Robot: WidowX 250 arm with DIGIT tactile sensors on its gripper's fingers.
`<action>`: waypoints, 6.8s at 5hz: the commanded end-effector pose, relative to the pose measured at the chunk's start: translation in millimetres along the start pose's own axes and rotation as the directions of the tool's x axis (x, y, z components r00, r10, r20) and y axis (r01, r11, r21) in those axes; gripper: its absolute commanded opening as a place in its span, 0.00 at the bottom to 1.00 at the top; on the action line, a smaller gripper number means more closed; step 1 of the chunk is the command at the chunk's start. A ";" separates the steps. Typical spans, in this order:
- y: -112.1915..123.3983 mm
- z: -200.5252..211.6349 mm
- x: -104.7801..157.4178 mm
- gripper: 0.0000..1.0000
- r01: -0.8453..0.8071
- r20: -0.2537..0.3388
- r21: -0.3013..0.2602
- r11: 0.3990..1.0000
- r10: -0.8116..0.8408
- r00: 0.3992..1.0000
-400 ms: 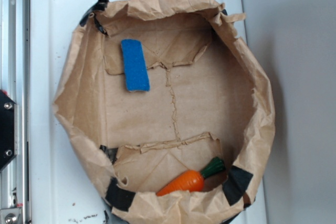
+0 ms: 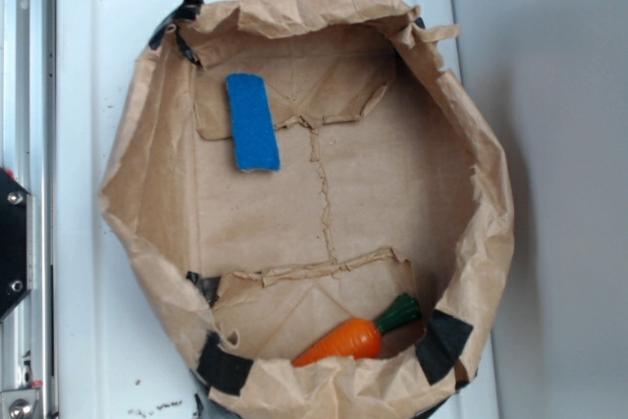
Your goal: Grab the blue sponge.
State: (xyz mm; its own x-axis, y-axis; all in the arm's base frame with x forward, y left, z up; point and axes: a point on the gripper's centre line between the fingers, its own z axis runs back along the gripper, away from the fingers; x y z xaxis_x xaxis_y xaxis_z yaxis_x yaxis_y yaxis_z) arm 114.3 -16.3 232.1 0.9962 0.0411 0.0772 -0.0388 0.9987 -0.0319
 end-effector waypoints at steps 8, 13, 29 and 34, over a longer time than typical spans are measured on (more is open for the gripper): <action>61.9 -40.8 109.9 1.00 -0.084 0.007 0.047 0.995 0.084 0.996; 61.9 -40.8 109.9 1.00 -0.084 0.007 0.047 0.995 0.084 0.996; 98.2 -177.1 129.2 1.00 0.677 0.018 0.071 0.732 -0.680 0.733; 100.4 -200.8 121.1 1.00 0.701 -0.011 0.103 0.706 -0.703 0.711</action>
State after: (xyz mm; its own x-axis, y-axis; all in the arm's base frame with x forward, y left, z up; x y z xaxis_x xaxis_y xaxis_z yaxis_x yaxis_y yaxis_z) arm 240.3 82.4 29.7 0.7415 -0.6693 0.0472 0.6626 0.7415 0.1053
